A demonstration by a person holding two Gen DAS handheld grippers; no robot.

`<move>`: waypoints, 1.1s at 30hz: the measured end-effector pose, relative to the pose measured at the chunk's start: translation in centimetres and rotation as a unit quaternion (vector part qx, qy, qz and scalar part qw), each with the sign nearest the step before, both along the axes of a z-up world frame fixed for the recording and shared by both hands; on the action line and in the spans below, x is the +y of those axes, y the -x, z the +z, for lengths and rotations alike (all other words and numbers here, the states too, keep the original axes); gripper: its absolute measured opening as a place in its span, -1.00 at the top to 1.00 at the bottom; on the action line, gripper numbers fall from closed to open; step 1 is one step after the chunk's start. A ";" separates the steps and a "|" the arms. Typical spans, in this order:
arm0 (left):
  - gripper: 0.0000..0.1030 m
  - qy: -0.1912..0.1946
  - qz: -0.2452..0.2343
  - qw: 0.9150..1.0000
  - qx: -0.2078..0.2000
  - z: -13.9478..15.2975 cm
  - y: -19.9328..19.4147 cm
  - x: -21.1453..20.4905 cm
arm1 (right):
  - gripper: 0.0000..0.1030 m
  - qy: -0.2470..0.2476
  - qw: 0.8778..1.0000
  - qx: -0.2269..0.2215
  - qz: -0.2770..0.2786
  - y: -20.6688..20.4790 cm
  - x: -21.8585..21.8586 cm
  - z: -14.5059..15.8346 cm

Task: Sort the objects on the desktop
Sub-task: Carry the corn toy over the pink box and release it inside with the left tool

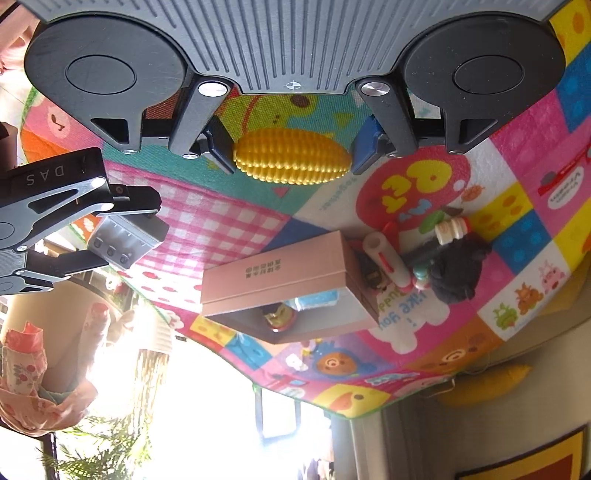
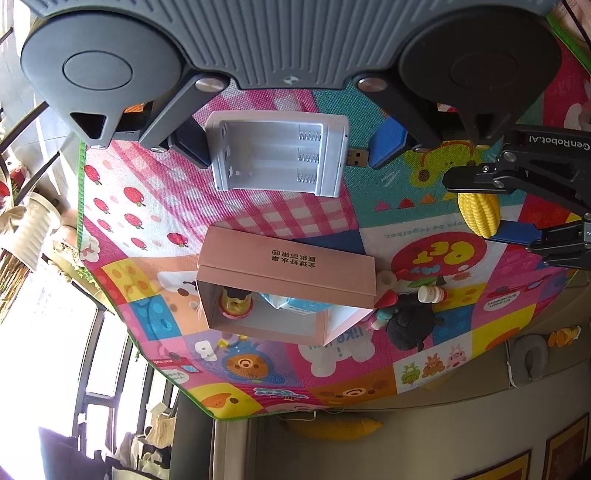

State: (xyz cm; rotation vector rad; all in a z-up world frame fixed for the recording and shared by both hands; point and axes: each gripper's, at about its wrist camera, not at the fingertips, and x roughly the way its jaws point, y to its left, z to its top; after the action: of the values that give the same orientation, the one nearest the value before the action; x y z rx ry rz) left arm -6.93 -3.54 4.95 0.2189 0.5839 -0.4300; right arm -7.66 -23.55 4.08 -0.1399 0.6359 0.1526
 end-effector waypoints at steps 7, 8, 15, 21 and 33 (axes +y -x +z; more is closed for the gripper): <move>-0.41 -0.006 -0.005 0.999 -0.037 2.4 1.2 -0.2 | -0.77 -0.004 0.999 -0.036 0.003 1.9 -0.2 2.5; -0.41 -0.007 -0.006 0.999 -0.040 2.6 1.1 -0.4 | -0.77 -0.003 0.999 -0.040 0.003 1.9 -0.2 2.7; -0.41 0.001 -0.011 0.997 -0.078 4.5 -2.7 -1.5 | -0.77 -0.037 0.998 -0.047 -0.016 -0.5 -2.2 4.5; -0.41 0.021 -0.029 0.990 -0.135 7.2 -9.7 -3.9 | -0.77 -0.104 0.990 -0.088 -0.045 -7.7 -4.8 9.4; -0.86 0.053 0.009 0.996 -0.070 5.8 -22.7 -3.9 | -0.91 -0.166 0.983 -0.025 -0.077 -18.9 -5.1 6.3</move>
State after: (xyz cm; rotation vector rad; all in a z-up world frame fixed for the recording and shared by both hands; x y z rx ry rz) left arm 15.80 -7.41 10.77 0.1415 0.4250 -0.4237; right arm 11.24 -28.61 10.35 0.2272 0.5614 0.1043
